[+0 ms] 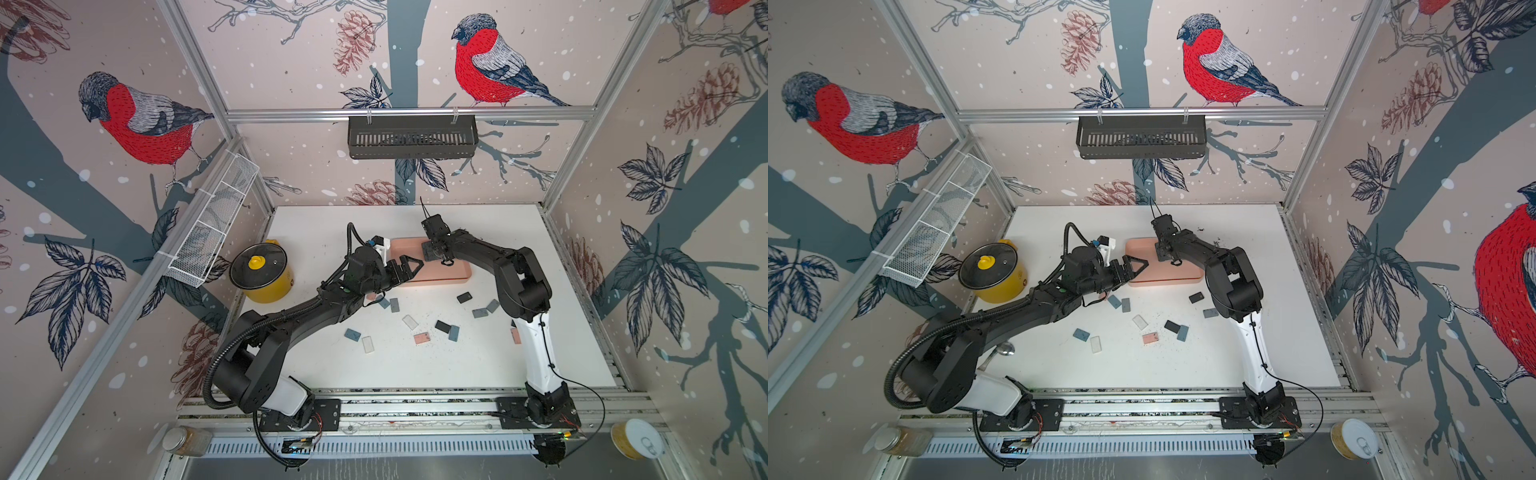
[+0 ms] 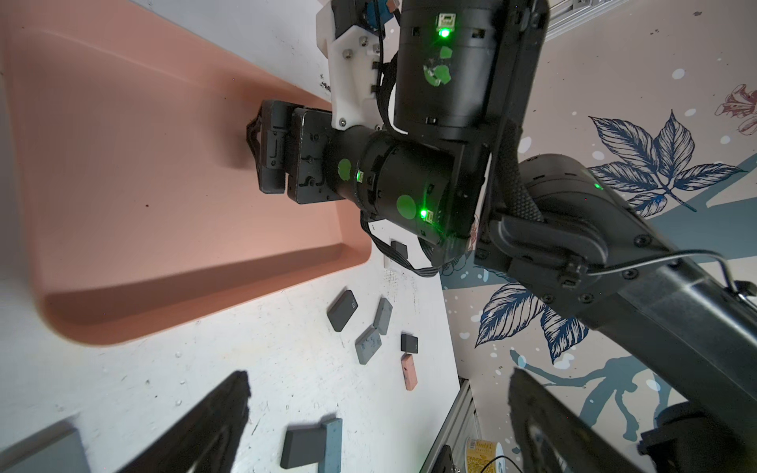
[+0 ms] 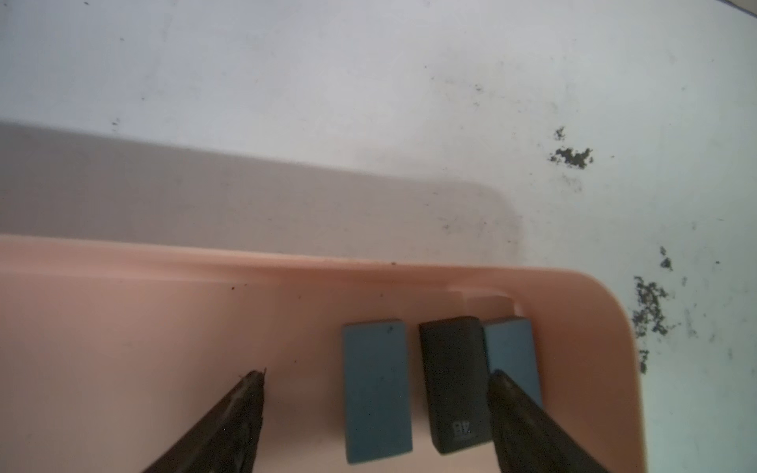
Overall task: Put the eraser in the storage box
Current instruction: Place the eraser in the storage box.
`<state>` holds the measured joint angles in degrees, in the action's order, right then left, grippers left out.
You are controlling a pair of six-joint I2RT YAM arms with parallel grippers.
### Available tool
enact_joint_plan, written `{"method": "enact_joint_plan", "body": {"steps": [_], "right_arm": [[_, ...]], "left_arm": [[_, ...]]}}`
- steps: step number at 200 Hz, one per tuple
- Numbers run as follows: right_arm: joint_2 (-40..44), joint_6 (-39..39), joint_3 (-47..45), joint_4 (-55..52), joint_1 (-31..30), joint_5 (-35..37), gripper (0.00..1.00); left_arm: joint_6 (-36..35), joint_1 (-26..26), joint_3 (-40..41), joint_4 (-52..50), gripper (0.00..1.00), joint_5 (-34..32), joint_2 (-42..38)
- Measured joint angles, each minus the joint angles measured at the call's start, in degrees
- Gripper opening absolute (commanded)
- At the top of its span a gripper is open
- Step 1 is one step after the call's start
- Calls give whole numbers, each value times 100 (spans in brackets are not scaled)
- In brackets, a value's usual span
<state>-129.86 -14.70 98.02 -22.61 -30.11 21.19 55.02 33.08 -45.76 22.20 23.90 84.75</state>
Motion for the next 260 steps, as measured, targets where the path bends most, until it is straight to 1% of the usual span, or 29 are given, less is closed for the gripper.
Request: {"method": "enact_joint_plan", "body": {"steps": [54,101,224,260], "right_arm": [[-52,9,7,0,-55,601,86],[-57,9,7,-50,-46,870,86],[-59,144,-26,-68,9,1137,87],[-59,275,-17,-48,2,1137,89]], "left_arm": [[0,-24,31,2,98,2,0],[0,-24,57,13,98,2,-31],[2,-24,105,20,98,2,-76],[0,-24,111,17,98,0,-101]]}}
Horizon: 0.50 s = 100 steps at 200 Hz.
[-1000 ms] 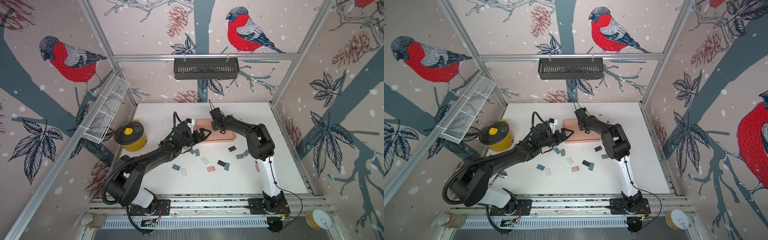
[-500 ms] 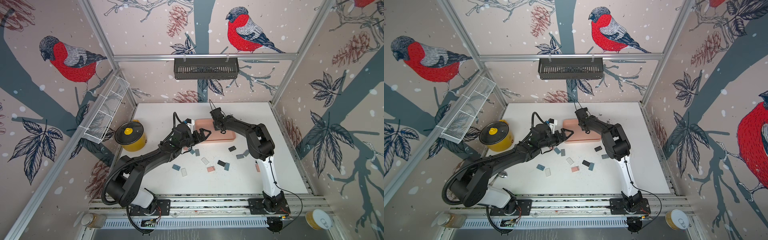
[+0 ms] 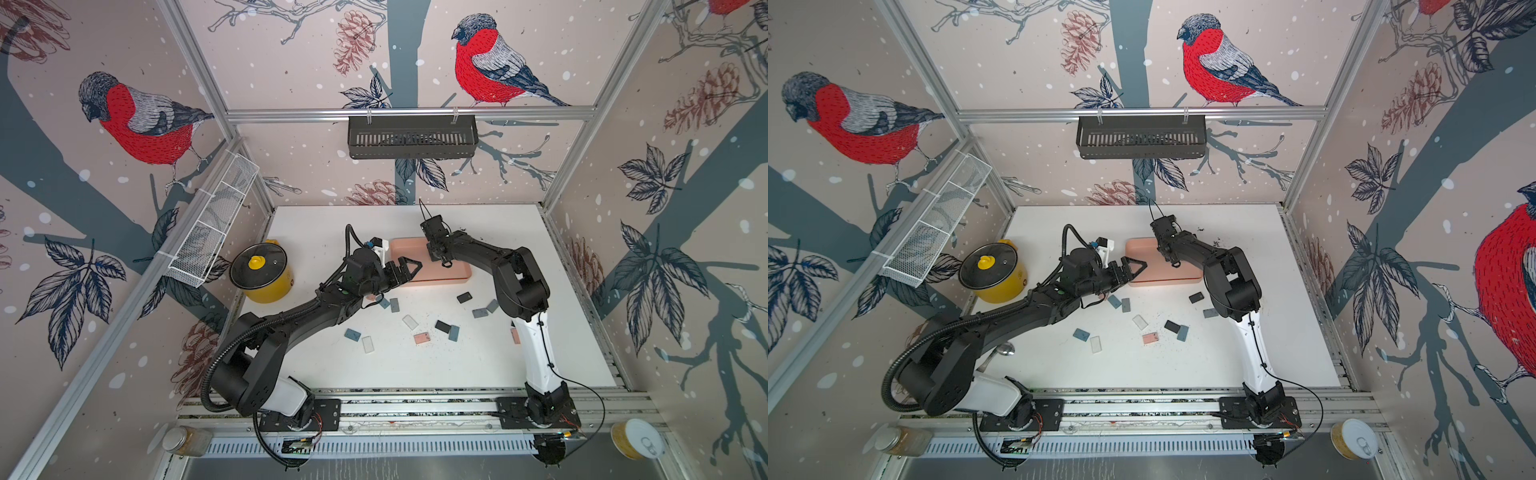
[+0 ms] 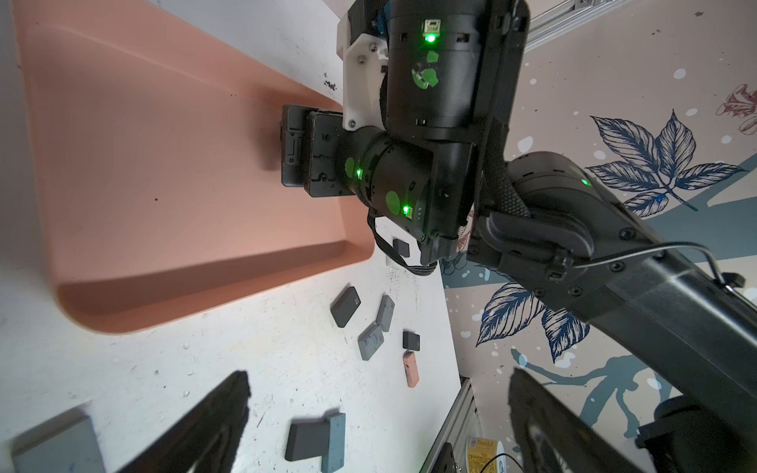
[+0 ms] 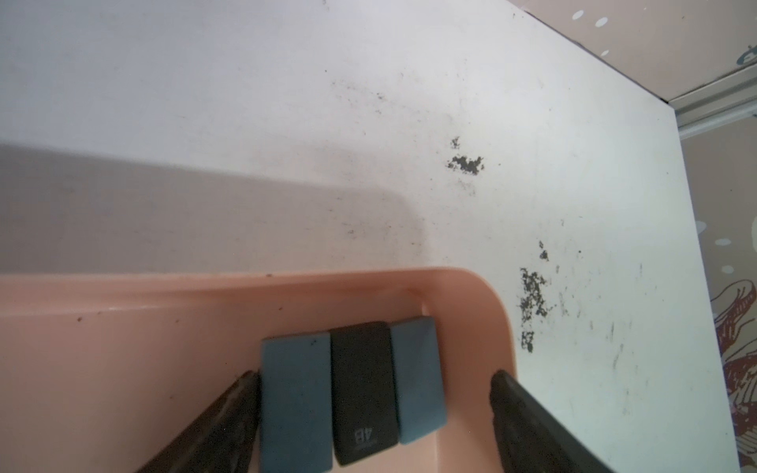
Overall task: Put the eraser in the storage box
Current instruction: Place the eraser in the storage box.
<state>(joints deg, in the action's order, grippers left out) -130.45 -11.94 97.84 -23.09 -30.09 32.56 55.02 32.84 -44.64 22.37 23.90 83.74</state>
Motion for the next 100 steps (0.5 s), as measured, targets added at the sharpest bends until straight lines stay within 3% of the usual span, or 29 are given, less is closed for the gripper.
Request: {"method": "enact_joint_plan", "body": {"steps": [31,72,100], "right_arm": [[94,59,11,-42,-48,-70,100],[669,136,-22,-22,-216,-302,99],[1217,57,-295,48,-321,-538,99]], "left_arm": [[-114,-42,-61,-179,98,-9,-66],[-494,-378,-323,-1027,98,-240,-417],[-907,-581,-636,-1965,98,-745,-688]]}}
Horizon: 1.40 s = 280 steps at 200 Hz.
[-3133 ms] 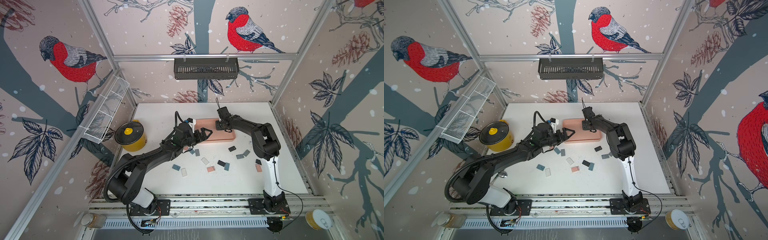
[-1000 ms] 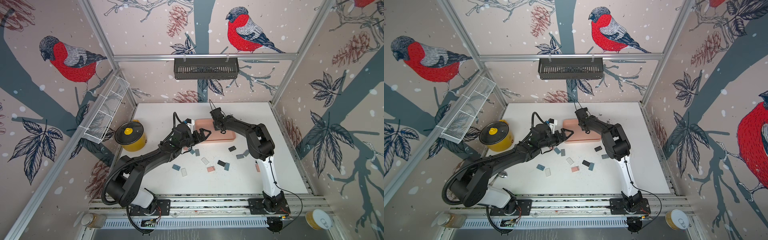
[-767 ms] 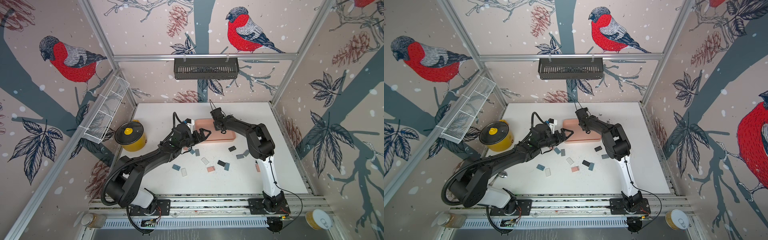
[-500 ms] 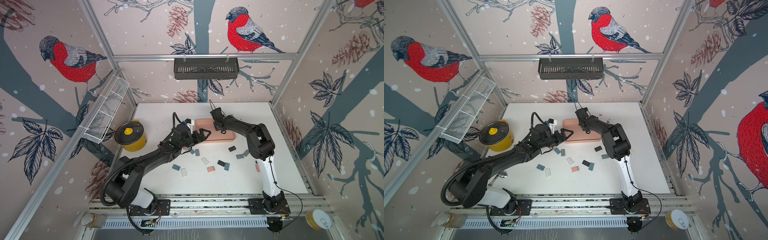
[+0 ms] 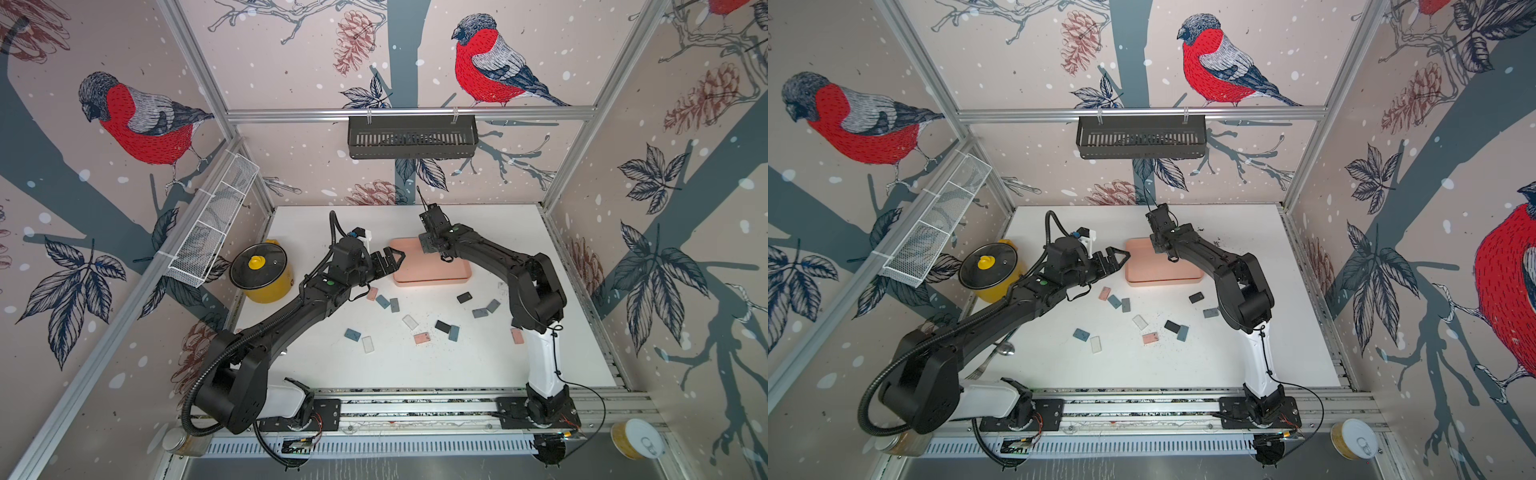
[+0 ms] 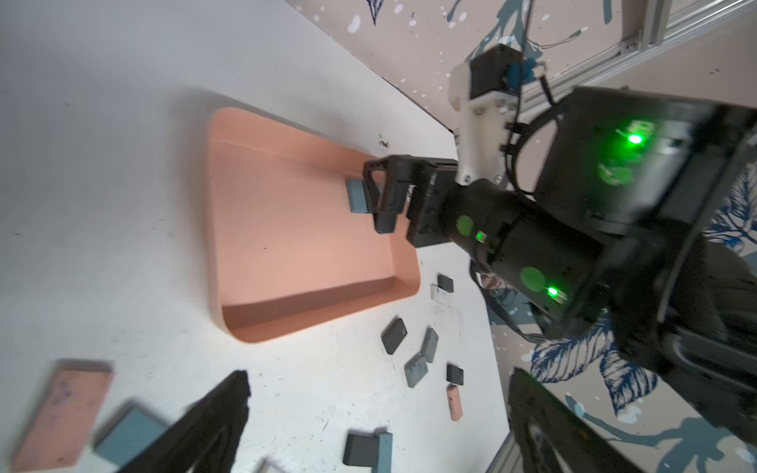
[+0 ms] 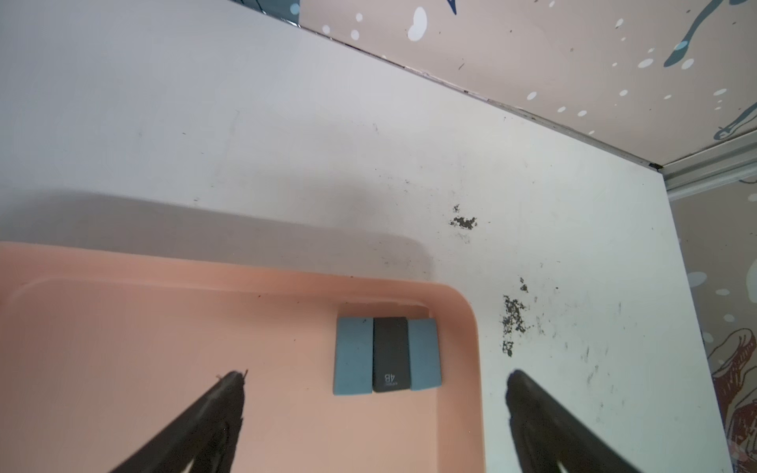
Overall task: Put the eraser in the storage box
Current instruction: Place the eraser in the storage box, then pick up the eraser from the center of the board.
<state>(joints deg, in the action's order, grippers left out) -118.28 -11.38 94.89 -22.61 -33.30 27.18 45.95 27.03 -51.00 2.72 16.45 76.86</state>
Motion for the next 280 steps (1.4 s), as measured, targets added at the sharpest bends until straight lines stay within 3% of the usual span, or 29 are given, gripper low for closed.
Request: {"method": "enact_joint_plan", "body": {"steps": [66,90,134,163,209,280], "right_arm": [[1515,-286,-1497,479,-518,-730,99],[2041,-439,-2129,730,-715,-997,99],[2623,-715,-3042,1075,-975,-1316,99],[2848,-841,-3462,1244,-1086,-1493,99],[3123,-964,-3895,1416,-1102,-1510,99],[3228,-1021,-4092,1585,-1097,-1510,99]], "left_arm": [[-957,-57,-11,-1480,98,-1602,-367],[-1268,-63,11,-1589,98,-1663,-177],[-1493,-63,-925,-2181,98,-1725,1325],[-1591,-61,-1119,-2437,98,-1814,1952],[-1637,-61,-1172,-2516,97,-1915,2409],[-1864,101,-1290,-2573,81,-2387,2898]]}}
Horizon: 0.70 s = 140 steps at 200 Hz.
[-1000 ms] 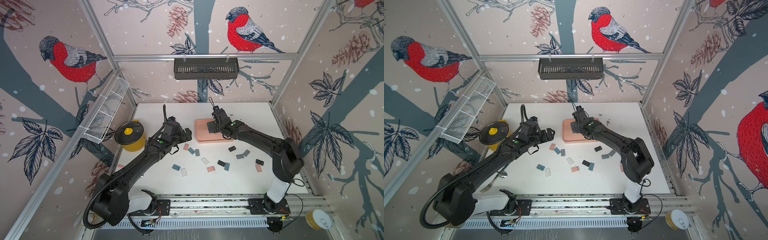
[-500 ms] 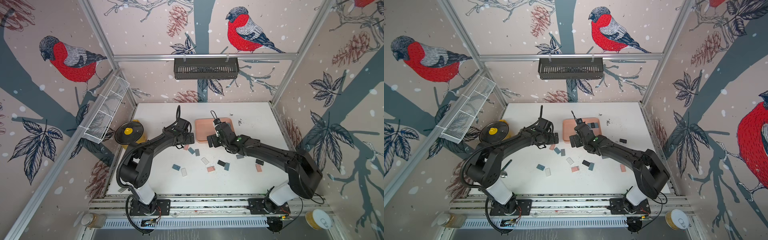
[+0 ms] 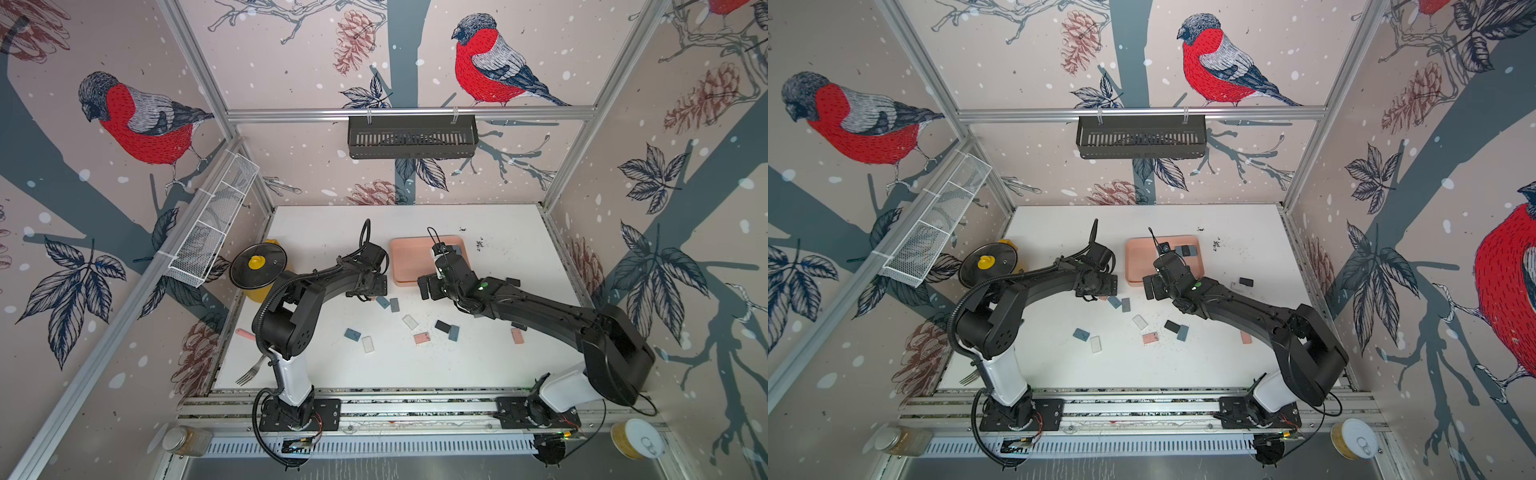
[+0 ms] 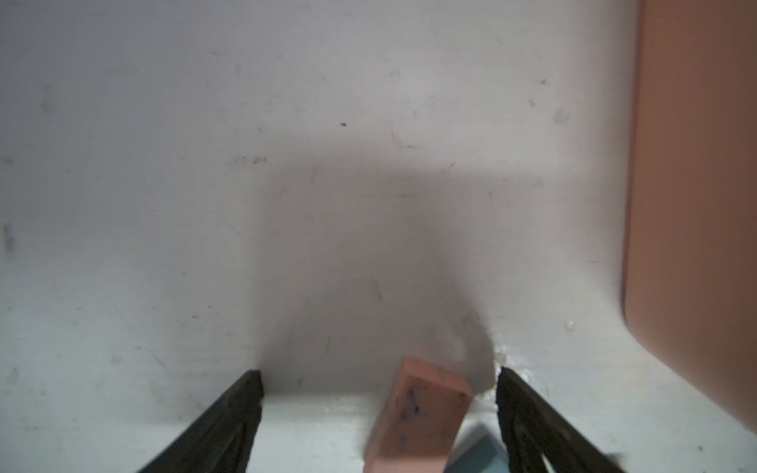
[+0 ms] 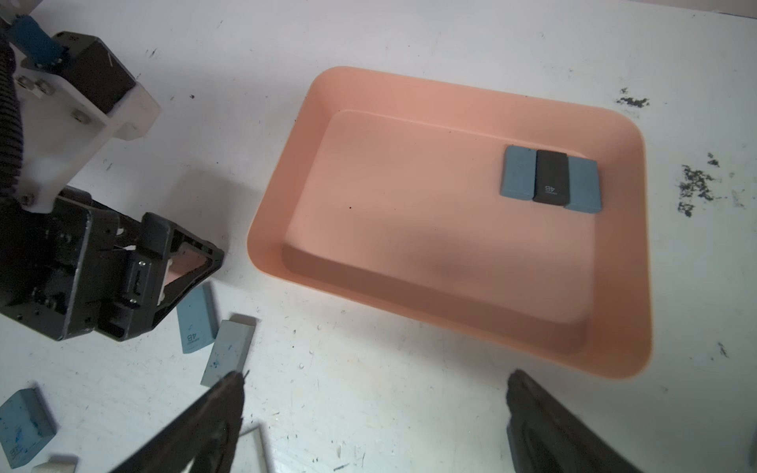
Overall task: Put the eraser in the storage box
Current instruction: Pick up the eraser from the center of the board.
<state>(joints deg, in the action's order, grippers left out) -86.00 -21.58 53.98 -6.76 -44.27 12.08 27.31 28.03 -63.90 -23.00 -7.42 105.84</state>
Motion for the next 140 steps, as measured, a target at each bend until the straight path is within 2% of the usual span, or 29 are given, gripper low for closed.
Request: {"method": "enact_joint_plan", "body": {"steps": [100,140], "right_arm": [[63,-114,-42,39,20,7,99],[127,-118,-31,42,20,24,99]], "left_arm": [[-55,225,24,-55,56,-192,-2],[-63,315,120,-133,50,-223,-85]]}}
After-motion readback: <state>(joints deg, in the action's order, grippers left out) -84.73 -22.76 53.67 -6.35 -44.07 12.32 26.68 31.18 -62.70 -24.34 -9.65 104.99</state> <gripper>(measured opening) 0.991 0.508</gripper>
